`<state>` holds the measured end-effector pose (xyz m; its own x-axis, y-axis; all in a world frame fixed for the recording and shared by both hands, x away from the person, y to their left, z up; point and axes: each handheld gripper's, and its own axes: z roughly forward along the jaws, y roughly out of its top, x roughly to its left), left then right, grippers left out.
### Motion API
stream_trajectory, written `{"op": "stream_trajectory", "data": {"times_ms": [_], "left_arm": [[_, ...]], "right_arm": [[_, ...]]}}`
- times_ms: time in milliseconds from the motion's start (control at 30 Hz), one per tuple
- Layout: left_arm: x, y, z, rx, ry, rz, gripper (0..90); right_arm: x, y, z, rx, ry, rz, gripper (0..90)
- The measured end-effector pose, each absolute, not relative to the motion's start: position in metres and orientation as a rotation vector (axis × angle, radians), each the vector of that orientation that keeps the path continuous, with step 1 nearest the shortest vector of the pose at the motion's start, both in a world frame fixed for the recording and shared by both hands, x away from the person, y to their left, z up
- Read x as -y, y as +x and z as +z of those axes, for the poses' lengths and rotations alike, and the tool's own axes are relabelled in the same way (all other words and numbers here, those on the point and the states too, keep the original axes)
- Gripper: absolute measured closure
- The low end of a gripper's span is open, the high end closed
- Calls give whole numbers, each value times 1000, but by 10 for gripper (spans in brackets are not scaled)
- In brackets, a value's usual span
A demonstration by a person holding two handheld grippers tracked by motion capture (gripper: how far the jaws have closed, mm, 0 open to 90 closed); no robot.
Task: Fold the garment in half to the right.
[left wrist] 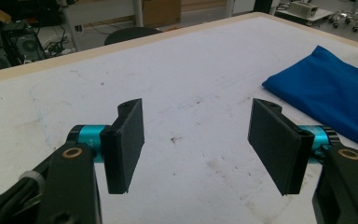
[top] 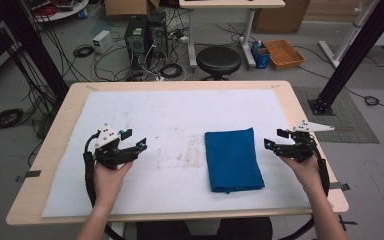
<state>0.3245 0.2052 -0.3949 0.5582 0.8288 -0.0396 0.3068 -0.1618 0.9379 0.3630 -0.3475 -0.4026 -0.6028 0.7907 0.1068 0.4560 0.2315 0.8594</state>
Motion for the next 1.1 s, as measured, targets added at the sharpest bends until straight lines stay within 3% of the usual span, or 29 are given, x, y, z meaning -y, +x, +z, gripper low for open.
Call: {"op": "stream_trajectory", "data": {"times_ms": [1100], "left_arm": [[-204, 321, -400, -946, 1752, 602, 355]], "right_arm": [[345, 367, -404, -2167, 1151, 1295, 250]]}}
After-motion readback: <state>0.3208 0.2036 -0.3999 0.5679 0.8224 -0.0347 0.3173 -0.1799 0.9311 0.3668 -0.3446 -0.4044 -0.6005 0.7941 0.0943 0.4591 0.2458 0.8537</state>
